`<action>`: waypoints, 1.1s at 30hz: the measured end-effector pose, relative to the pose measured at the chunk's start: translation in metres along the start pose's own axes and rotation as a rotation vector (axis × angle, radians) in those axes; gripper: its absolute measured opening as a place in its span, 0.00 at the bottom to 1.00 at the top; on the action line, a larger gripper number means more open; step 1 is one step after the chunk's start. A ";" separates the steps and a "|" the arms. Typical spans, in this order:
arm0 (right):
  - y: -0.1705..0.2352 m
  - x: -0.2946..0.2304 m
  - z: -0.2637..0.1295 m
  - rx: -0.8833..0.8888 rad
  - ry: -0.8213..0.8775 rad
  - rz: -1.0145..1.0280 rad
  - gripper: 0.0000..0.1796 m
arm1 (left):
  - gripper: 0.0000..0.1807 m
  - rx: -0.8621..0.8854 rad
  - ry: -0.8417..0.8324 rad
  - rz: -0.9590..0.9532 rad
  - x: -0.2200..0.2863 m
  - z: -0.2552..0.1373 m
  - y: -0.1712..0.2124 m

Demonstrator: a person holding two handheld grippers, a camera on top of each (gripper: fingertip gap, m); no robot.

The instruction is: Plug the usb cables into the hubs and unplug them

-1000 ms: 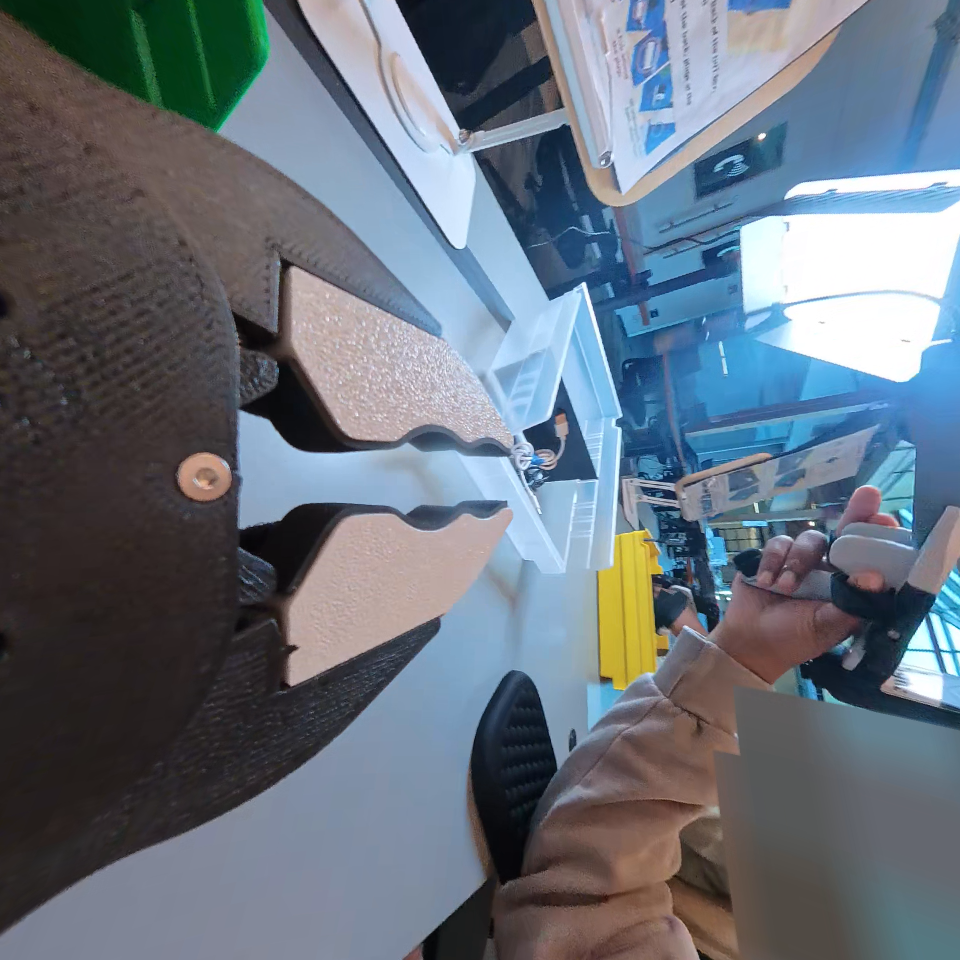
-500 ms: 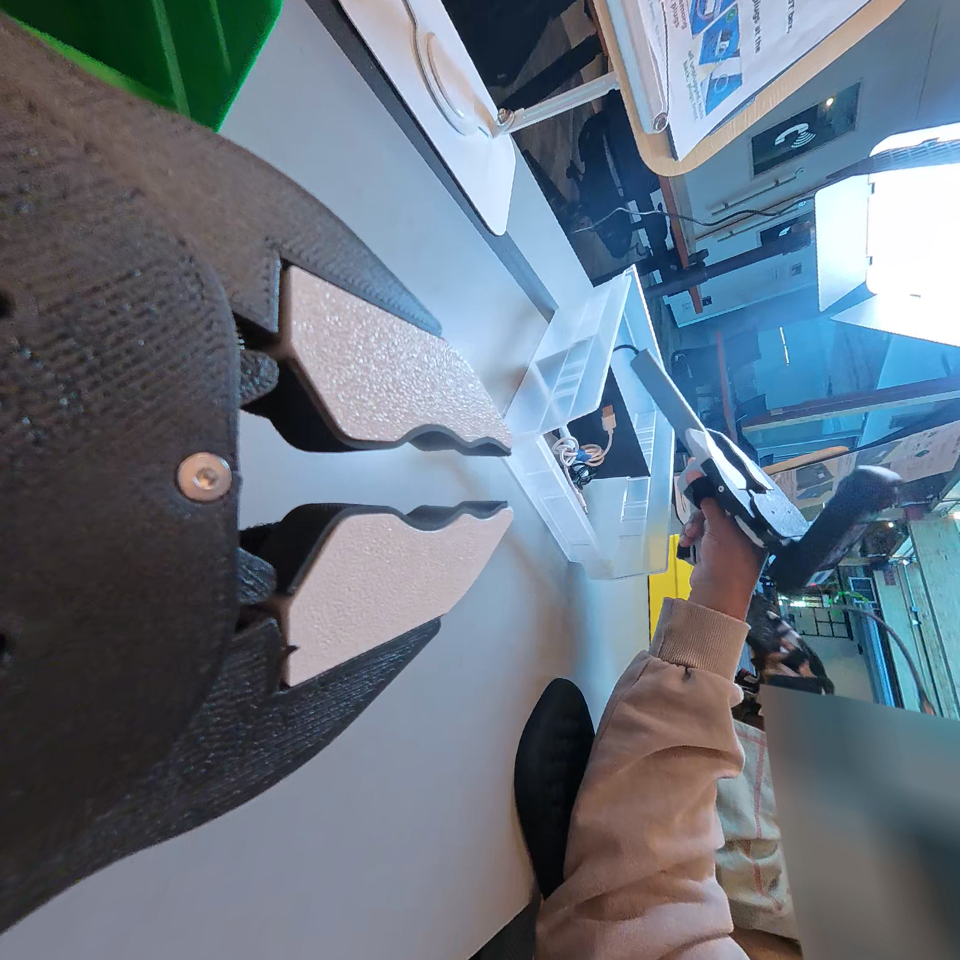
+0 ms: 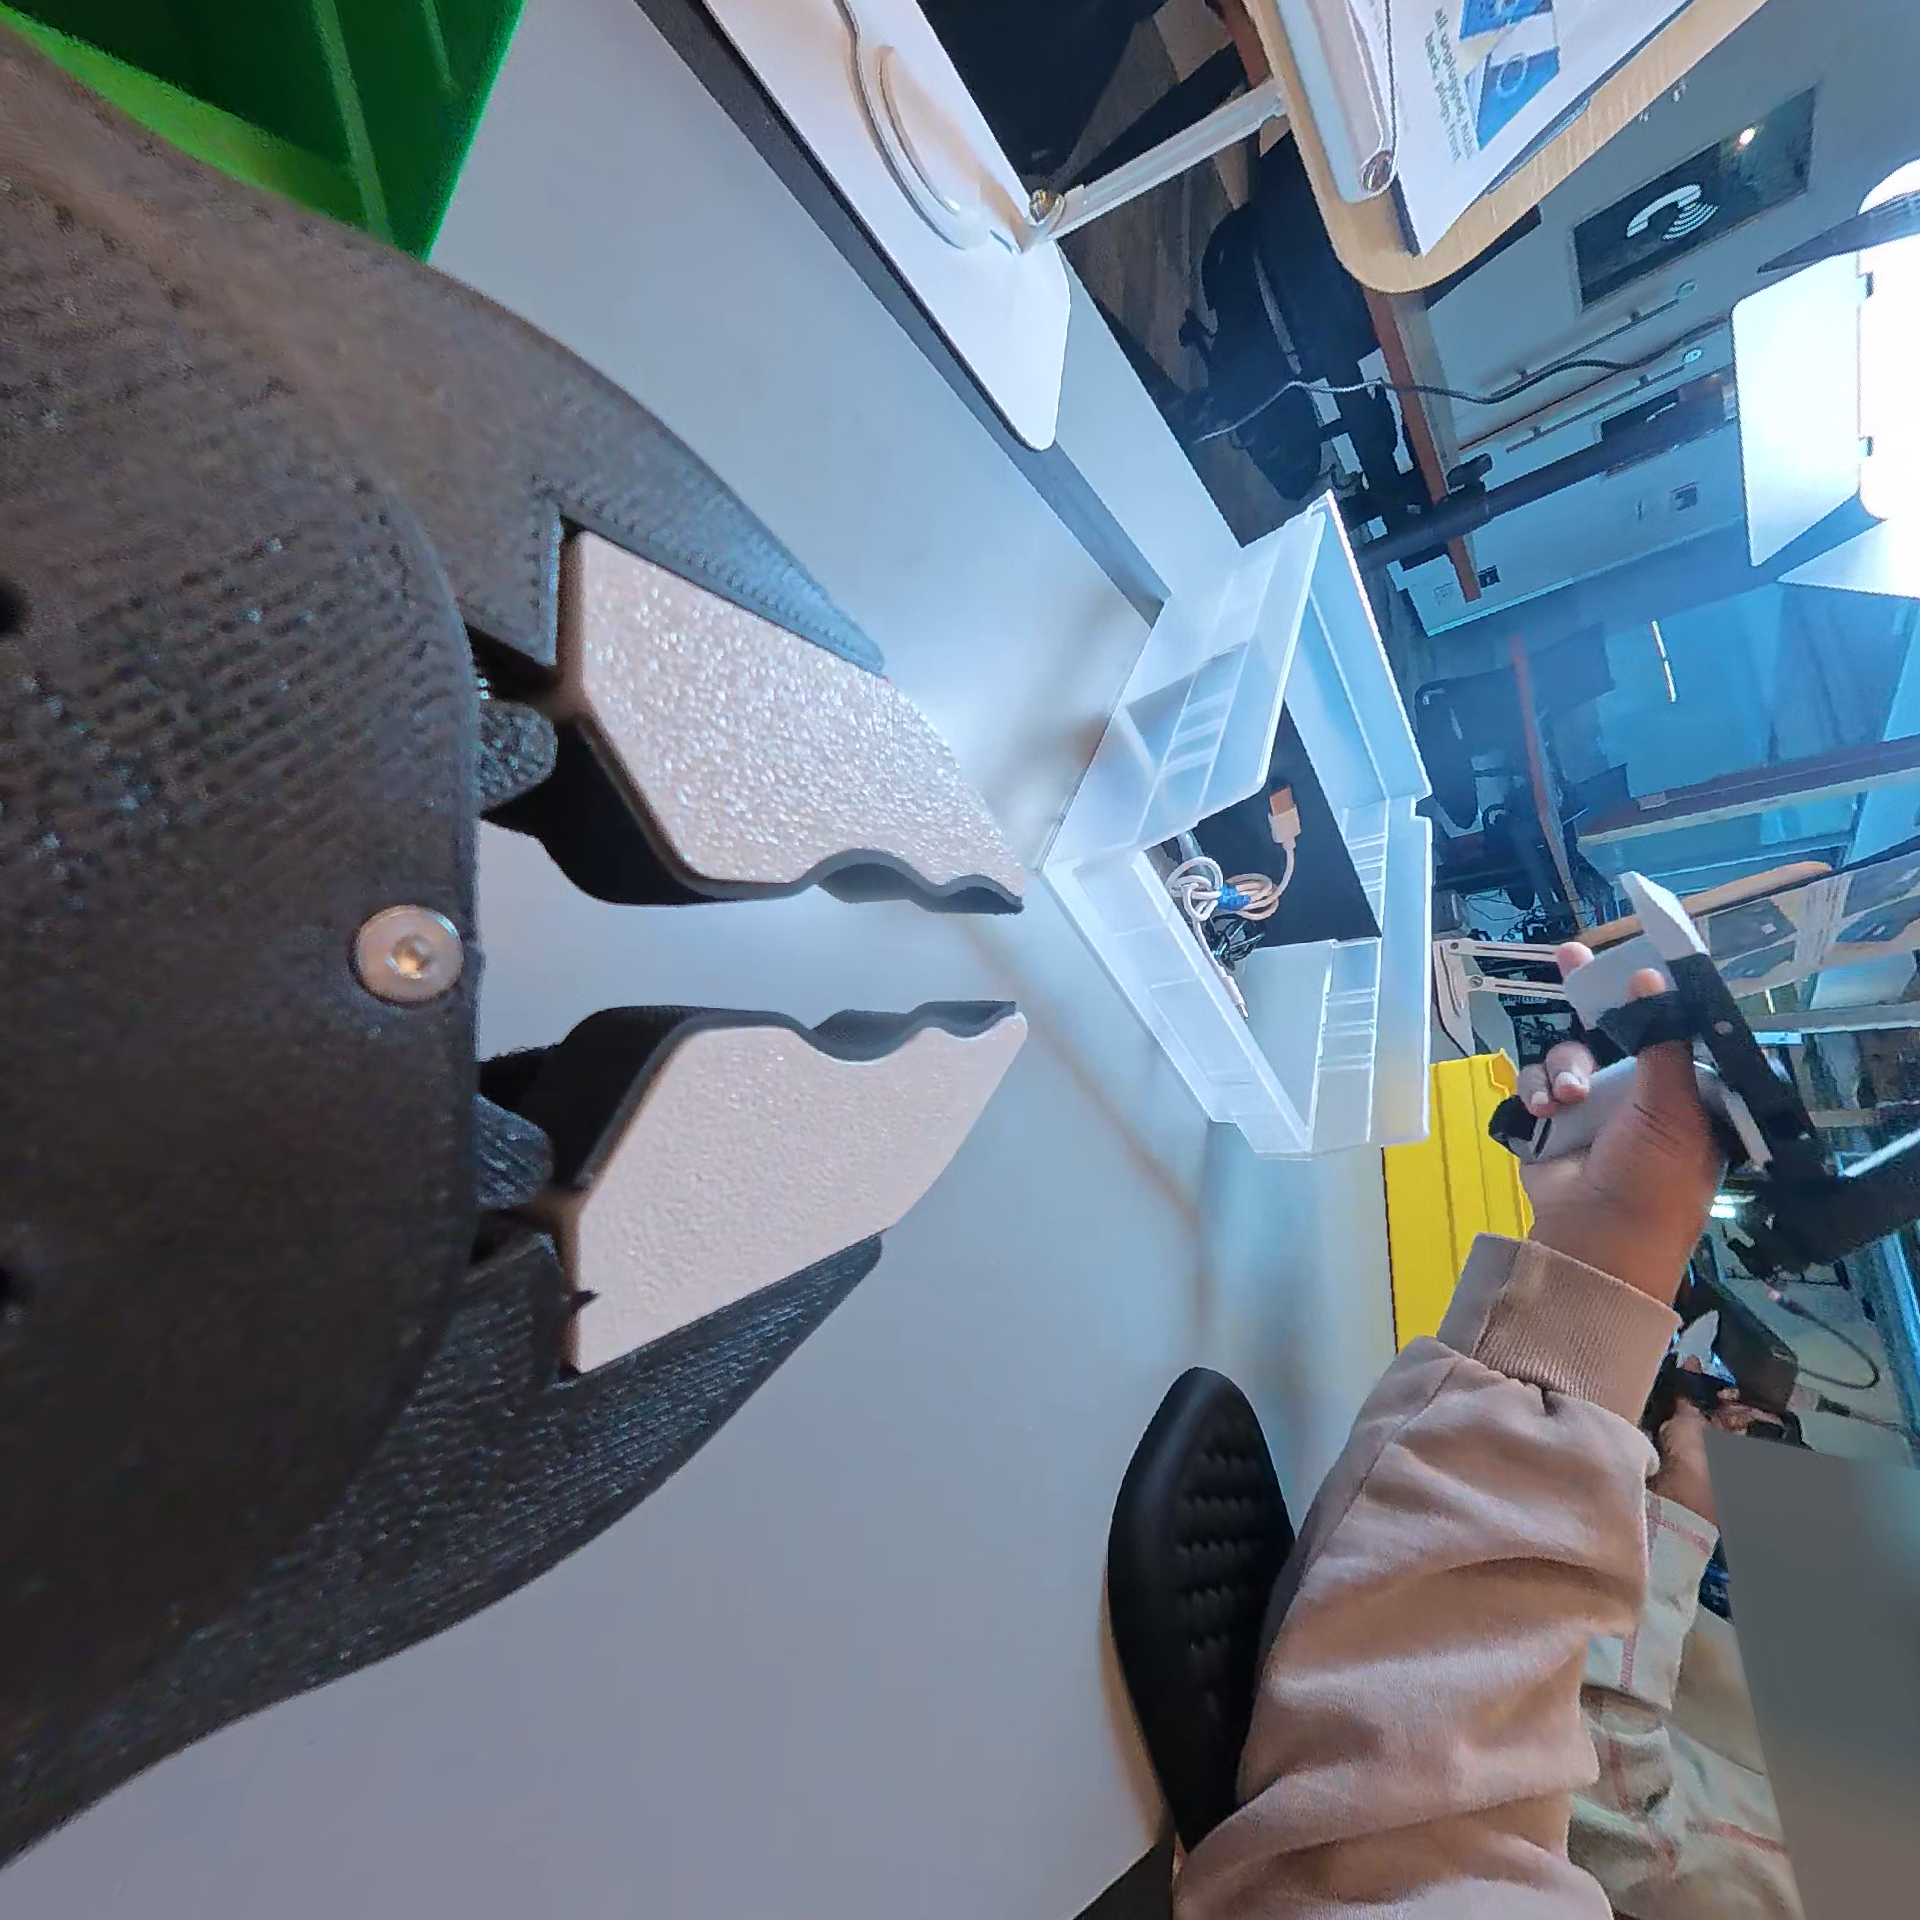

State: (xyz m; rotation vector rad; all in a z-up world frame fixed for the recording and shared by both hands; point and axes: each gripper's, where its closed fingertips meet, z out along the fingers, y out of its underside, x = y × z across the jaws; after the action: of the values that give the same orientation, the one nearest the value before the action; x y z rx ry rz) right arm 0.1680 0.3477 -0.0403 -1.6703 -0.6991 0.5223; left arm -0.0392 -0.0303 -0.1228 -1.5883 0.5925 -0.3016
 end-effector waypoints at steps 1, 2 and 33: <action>-0.007 -0.003 -0.003 0.031 -0.011 0.000 0.22 | 0.09 0.001 -0.004 0.000 -0.001 0.000 0.000; -0.014 -0.008 -0.006 0.063 -0.027 -0.002 0.22 | 0.09 0.002 -0.005 0.000 -0.001 -0.001 0.000; -0.051 -0.195 -0.049 0.251 -0.455 -0.561 0.11 | 0.27 -0.758 -0.715 0.079 -0.290 -0.189 0.022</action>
State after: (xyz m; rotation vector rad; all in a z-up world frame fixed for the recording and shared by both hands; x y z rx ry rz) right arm 0.0517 0.1844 0.0138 -1.0577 -1.3240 0.5568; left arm -0.3829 -0.0340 -0.0778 -2.2151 0.1968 0.6125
